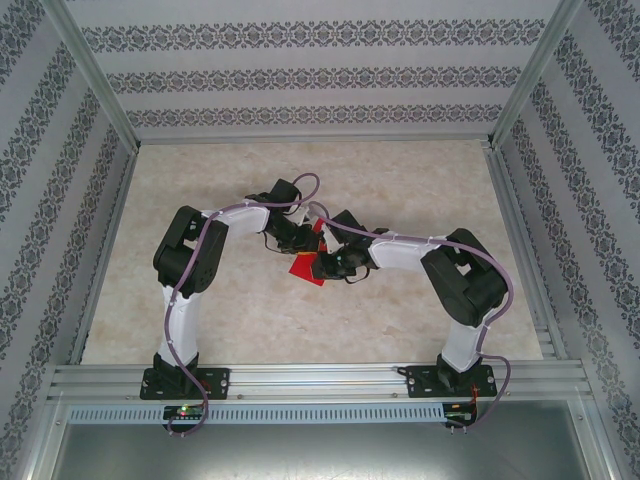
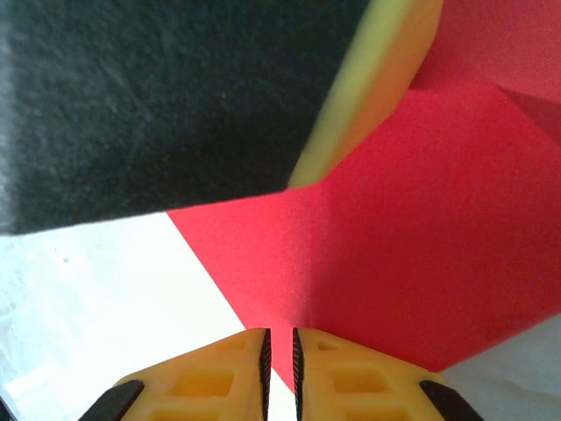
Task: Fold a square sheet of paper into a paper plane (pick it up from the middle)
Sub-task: Fold the triangle a second time at the center of the table.
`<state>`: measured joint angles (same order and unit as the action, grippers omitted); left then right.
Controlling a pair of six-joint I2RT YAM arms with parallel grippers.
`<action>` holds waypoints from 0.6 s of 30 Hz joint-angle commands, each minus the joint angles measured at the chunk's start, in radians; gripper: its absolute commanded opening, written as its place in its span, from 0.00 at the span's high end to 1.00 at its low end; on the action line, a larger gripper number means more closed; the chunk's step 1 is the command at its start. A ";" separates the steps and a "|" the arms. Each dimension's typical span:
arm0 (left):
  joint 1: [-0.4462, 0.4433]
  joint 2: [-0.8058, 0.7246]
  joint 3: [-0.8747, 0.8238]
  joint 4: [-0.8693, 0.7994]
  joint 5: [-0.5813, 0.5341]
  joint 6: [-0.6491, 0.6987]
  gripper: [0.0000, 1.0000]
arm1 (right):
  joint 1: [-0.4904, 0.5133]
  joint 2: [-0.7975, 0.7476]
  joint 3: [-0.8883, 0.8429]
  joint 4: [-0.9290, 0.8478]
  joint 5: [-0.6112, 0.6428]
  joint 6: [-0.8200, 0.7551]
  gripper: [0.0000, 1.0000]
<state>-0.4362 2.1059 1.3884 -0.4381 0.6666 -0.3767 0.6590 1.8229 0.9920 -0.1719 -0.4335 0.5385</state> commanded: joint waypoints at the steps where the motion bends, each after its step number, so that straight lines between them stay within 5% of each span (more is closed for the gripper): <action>1: 0.008 0.074 -0.008 -0.053 -0.062 0.027 0.78 | 0.005 0.004 -0.021 -0.015 0.012 -0.022 0.83; 18: 0.008 0.085 -0.002 -0.066 -0.068 0.035 0.78 | 0.020 -0.030 -0.075 -0.044 0.034 -0.020 0.83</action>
<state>-0.4362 2.1162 1.3991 -0.4389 0.6800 -0.3733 0.6594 1.8133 0.9482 -0.1459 -0.4255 0.5308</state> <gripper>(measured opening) 0.215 0.171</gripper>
